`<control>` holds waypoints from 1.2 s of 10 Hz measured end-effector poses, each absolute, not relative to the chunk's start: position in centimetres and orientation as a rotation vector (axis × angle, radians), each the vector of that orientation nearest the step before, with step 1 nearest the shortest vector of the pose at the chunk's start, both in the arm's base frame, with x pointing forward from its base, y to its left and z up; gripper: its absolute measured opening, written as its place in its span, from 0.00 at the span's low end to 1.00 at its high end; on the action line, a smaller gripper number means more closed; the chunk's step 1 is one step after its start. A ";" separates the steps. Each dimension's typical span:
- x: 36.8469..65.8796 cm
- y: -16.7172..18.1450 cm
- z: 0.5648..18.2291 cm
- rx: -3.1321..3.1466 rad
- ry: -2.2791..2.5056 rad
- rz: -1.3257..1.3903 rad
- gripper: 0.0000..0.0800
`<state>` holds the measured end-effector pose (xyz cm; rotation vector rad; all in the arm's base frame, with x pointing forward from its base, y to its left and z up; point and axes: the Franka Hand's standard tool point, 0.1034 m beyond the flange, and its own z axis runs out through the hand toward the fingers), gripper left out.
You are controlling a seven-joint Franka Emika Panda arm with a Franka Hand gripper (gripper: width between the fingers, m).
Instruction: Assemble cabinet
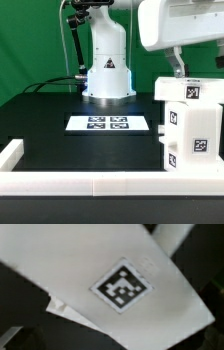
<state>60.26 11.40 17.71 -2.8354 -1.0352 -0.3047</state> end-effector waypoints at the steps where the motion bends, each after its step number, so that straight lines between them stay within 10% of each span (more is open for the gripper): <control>1: 60.2 11.3 17.6 -2.800 -1.163 -0.313 1.00; 12: 58.8 11.0 14.6 -2.631 -1.686 -0.215 0.96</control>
Offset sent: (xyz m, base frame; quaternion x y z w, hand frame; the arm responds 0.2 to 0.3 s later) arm -0.0136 0.0065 -0.0048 0.0051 -0.0263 -0.2101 0.9773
